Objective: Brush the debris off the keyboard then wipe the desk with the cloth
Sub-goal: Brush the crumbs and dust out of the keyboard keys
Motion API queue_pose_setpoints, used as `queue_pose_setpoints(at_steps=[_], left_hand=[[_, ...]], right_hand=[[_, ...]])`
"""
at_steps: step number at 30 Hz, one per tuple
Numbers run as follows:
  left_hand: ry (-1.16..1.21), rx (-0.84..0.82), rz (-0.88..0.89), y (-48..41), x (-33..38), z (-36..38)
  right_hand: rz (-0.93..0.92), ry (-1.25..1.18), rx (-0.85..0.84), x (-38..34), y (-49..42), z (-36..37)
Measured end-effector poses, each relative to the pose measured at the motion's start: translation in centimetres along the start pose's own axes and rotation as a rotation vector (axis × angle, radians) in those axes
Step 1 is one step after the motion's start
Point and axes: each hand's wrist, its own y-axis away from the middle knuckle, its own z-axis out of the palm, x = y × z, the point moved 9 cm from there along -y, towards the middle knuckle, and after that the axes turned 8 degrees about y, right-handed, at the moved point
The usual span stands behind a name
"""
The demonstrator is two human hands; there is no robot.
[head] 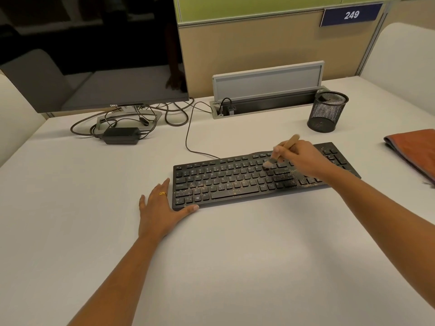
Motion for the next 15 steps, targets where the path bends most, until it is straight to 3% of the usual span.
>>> queue_pose_setpoints(at_steps=[4,10,15], left_hand=[[0.000,0.002,0.000,-0.1,0.1,0.0],[0.005,0.002,-0.001,0.1,0.1,-0.1],[0.007,0.003,-0.001,-0.1,0.0,-0.1]], right_hand=[[-0.042,0.137,-0.140,1.0,-0.1,0.0],[0.092,0.382,-0.225,3.4,-0.6,-1.9],[0.090,0.386,-0.080,2.2,-0.9,-2.9]])
